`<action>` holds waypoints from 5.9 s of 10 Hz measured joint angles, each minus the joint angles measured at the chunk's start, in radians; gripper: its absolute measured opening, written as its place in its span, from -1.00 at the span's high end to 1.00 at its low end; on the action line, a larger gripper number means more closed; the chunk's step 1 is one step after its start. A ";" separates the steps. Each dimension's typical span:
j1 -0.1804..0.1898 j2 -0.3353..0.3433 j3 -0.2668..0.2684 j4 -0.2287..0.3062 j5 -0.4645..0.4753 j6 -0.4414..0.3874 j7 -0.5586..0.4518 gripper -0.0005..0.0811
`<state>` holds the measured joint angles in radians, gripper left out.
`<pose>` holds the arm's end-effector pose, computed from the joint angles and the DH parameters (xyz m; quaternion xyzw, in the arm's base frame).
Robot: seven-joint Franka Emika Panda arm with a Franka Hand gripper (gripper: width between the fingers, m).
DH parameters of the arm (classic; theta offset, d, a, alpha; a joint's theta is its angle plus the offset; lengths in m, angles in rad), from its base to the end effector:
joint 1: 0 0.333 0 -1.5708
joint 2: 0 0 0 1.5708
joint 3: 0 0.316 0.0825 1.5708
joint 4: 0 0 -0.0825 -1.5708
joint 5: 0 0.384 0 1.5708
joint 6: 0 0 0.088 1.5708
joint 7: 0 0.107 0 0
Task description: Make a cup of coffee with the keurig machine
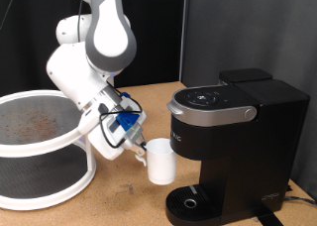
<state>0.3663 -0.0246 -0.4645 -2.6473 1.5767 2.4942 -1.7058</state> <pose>0.4027 -0.0443 0.2371 -0.9131 -0.0940 -0.2781 0.2829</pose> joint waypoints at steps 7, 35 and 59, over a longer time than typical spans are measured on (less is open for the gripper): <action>0.027 0.178 0.098 0.134 0.202 0.028 -0.064 0.81; -0.123 -0.249 -0.027 -0.049 -0.219 -0.338 0.095 -0.99; -0.127 -0.409 0.330 0.270 -0.903 -0.361 0.825 -0.99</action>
<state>0.2395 -0.4331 -0.1342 -2.3776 0.6735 2.1335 -0.8806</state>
